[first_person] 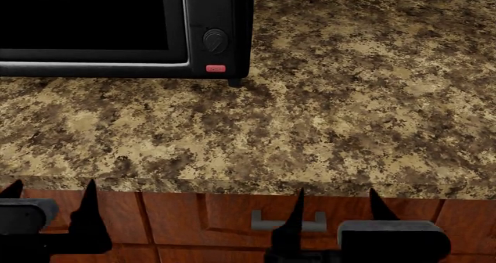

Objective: Open the toaster oven door.

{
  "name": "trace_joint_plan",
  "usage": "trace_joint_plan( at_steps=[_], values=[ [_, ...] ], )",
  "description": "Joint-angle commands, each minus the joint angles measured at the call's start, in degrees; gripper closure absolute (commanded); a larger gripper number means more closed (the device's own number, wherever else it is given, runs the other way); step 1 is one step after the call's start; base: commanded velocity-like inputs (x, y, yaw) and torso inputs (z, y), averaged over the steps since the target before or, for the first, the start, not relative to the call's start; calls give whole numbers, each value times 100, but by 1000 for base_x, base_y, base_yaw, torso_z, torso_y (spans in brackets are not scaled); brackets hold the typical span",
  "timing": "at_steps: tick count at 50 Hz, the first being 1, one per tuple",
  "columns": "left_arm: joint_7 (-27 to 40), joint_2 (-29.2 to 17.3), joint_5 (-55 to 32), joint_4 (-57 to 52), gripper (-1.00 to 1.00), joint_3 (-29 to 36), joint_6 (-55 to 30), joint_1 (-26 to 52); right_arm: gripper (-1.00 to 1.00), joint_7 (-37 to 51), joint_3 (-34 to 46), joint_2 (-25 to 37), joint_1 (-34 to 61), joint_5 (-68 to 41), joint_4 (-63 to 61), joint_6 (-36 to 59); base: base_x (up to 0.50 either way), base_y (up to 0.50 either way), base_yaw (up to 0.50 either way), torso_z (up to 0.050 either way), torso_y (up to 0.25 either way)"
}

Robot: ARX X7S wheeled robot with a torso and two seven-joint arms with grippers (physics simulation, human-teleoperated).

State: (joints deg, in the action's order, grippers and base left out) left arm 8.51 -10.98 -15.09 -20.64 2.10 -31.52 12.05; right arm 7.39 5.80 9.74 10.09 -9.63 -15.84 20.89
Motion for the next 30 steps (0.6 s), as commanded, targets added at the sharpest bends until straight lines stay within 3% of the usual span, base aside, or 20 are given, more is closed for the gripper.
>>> trace_joint_plan(
  at_steps=[1, 13, 18, 30],
  values=[
    [175, -308, -493, -601, -100, -290, -1729, 1286, -100, 17, 90, 231, 1185, -100, -395, 1278, 0, 0, 0, 0, 0],
    [84, -610, -706, -175, -100, -139, -2853, 2968, -100, -131, 137, 263, 2611, -230, 137, 1928, 0, 0, 0, 0, 0],
    [7, -653, -655, 315, -100, 1, -2899, 3550, -100, -172, 86, 261, 3034, -298, 421, 2070, 0, 0, 0, 0, 0],
    [-45, -707, -581, 794, -100, 130, -2853, 3971, -100, -177, 70, 186, 3464, -417, 655, 2275, 0, 0, 0, 0, 0]
  ],
)
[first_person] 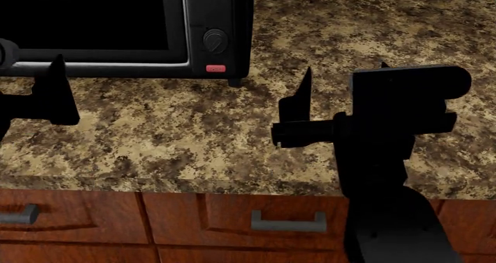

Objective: Open the toaster oven door.

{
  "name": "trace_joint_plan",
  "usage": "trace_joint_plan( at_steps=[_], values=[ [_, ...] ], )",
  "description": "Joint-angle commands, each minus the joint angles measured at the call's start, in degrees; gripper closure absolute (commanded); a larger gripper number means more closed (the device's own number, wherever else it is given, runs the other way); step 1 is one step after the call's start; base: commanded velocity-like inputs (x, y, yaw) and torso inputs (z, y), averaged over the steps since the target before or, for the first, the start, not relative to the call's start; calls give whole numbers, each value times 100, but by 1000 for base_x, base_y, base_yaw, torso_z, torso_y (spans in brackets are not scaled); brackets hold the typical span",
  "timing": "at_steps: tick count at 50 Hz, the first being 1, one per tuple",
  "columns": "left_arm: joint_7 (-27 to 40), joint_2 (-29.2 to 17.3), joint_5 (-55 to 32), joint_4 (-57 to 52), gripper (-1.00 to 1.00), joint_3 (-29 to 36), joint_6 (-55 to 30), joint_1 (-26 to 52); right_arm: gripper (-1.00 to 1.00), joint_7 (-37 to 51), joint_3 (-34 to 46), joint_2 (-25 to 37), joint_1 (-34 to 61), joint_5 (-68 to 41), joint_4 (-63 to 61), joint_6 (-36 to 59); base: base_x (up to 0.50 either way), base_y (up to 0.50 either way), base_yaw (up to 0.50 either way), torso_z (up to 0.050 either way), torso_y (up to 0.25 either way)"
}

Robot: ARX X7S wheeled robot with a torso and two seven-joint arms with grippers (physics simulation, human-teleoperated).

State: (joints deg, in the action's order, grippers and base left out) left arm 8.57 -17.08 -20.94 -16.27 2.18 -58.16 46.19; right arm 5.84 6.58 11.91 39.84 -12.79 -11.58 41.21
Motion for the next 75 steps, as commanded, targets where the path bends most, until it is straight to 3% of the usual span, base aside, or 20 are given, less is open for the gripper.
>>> trace_joint_plan(
  at_steps=[1, 19, 53, 69, 75],
  values=[
    [-51, -103, 3, 353, -100, 127, -190, 556, -100, -17, -8, -29, 474, -104, 224, 246, 0, 0, 0, 0, 0],
    [-16, -124, -47, 253, -100, 157, -256, 511, -100, -43, -31, 20, 351, -205, 280, 176, 59, 0, 0, 0, 0],
    [-57, -220, -62, 297, -100, 310, -155, 479, -100, -69, -118, 31, 267, -444, 416, 91, 312, 0, 0, 0, 0],
    [-39, -310, -114, 184, -100, 294, -262, 427, -100, -19, -120, 23, 247, -530, 380, 140, 0, 0, 0, 0, 0],
    [-281, -948, 73, -409, -100, 1087, -574, 456, -100, -14, -133, 57, 256, -560, 362, 167, 0, 0, 0, 0, 0]
  ],
)
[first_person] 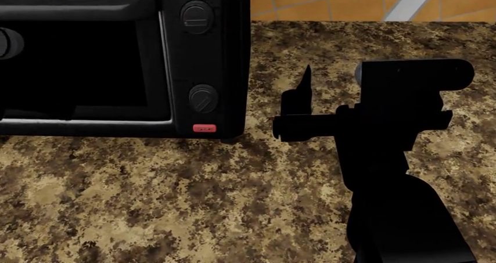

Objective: Open the toaster oven door.

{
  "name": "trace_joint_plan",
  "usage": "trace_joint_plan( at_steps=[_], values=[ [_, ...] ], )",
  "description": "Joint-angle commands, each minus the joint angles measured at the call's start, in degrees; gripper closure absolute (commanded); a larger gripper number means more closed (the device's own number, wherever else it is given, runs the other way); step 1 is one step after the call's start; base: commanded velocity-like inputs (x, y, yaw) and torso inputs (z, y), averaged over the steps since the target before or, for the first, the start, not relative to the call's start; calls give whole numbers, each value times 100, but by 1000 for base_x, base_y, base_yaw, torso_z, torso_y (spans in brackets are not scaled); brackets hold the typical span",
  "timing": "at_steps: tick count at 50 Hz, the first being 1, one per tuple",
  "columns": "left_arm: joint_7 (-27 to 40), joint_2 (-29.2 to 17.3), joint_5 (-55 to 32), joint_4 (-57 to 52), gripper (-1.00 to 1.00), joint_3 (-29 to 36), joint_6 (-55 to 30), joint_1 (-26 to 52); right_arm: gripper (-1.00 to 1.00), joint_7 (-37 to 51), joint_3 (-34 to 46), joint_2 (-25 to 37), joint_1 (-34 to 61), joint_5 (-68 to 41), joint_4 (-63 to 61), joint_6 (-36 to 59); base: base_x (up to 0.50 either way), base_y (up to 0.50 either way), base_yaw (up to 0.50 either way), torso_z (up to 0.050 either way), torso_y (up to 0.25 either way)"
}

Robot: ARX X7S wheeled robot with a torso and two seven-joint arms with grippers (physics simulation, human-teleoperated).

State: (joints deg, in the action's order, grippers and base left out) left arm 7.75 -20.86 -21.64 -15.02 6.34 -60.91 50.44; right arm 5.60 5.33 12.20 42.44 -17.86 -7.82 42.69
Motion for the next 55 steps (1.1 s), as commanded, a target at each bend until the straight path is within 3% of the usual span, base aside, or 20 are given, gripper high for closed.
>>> trace_joint_plan(
  at_steps=[1, 9, 25, 39, 55],
  values=[
    [-248, -685, 155, -655, -100, 781, -408, 126, -100, 1, -9, 30, -7, -56, 4, -3, 0, 0, 0, 0, 0],
    [-747, -1547, 290, -1350, -100, 1774, -803, 646, -100, 12, 12, 22, 6, -103, -15, 40, 0, 0, 0, 0, 0],
    [-1652, -2716, 976, -1607, -100, 3490, -115, 1309, -100, 10, 32, 12, -40, -149, 95, -79, 0, 0, 0, 0, 0],
    [-2154, -3197, 2028, -1092, -100, 4770, 910, 1873, -100, 15, 65, -3, -47, -175, 208, -175, 0, 0, 0, 0, 0],
    [-2090, -2937, 2665, 339, -100, 5242, 2264, 2162, -100, -9, 32, 24, -90, -231, 370, -319, 0, 0, 0, 0, 0]
  ],
)
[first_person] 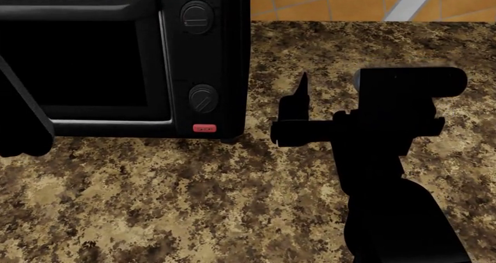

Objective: Open the toaster oven door.

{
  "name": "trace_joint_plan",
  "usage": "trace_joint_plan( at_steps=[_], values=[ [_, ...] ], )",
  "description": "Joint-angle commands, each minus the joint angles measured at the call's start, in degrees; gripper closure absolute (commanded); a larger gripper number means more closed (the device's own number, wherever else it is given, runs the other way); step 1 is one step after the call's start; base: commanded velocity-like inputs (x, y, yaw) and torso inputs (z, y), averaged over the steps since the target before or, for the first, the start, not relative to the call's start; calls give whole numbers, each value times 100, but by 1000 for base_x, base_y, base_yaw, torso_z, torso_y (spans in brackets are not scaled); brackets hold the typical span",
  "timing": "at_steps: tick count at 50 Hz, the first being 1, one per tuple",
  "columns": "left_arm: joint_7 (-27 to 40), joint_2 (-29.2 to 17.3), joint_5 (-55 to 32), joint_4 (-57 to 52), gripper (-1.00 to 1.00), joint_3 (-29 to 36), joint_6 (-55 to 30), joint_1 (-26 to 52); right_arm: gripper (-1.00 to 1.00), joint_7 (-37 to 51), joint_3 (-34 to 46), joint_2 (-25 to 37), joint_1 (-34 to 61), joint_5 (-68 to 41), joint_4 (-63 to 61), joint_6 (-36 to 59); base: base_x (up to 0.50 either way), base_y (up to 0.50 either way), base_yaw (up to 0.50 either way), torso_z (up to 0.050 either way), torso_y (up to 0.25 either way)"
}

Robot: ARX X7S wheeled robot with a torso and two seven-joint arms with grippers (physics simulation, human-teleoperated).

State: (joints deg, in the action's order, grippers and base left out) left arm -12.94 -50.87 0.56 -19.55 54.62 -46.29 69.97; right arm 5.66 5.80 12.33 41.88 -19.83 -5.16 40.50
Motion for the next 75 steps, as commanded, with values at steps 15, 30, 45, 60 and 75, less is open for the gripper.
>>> trace_joint_plan(
  at_steps=[15, 30, 45, 60, 75],
  values=[
    [353, 321, 555, 1913, -100, 411, 2047, 268, -100, 57, 19, 63, -13, -54, 34, -14, 0, 0, 0, 0, 0],
    [489, 757, 563, 3134, -100, 528, 3008, 296, -100, 90, 123, 47, 49, -17, 198, -63, 0, 0, 0, 0, 0],
    [556, 1096, 636, 3950, -100, 593, 3530, 460, -100, 98, 195, 26, 130, -8, 392, -140, 0, 0, 0, 0, 0],
    [399, 1567, 852, 4861, -100, 829, 3812, 777, -100, 83, 226, 31, 116, -9, 551, -292, 0, 0, 0, 0, 0],
    [438, 1524, 1003, 4891, 100, 919, 3911, 778, -100, 113, 241, 44, 91, -56, 531, -298, 1, 0, -1, 0, 0]
  ],
)
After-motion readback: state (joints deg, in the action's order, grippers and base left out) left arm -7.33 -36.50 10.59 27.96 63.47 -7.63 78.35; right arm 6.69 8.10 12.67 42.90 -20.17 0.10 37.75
